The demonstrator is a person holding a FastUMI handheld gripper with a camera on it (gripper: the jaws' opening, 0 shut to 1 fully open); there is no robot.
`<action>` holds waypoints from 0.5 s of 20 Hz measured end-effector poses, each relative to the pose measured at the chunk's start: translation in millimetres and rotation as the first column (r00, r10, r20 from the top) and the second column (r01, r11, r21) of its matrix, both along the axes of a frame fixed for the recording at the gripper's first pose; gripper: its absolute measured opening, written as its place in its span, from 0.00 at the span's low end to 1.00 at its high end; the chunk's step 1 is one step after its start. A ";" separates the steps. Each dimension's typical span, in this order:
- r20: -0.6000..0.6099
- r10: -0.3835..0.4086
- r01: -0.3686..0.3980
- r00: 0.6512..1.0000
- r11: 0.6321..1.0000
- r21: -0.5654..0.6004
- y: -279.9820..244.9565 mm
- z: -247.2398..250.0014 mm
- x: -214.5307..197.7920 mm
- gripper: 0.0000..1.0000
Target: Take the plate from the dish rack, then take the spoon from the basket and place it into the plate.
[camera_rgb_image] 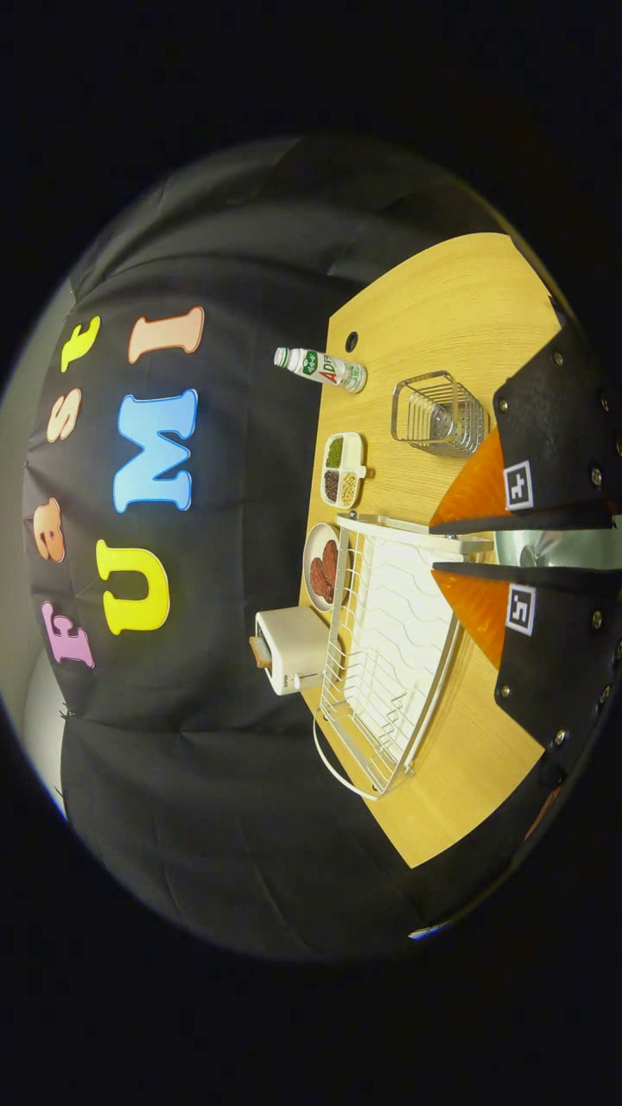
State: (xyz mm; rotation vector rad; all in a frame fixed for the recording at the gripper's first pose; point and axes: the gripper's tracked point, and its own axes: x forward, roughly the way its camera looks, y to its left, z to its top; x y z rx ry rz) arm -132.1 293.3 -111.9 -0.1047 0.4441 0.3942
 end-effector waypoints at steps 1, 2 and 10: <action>0.008 -0.002 0.002 1.000 1.000 0.001 -2.1 5.3 2.9 0.17; 0.022 -0.011 0.011 1.000 1.000 0.005 -6.5 13.7 6.8 0.17; 0.204 -0.215 0.195 0.955 0.974 0.114 -85.3 116.4 33.6 0.17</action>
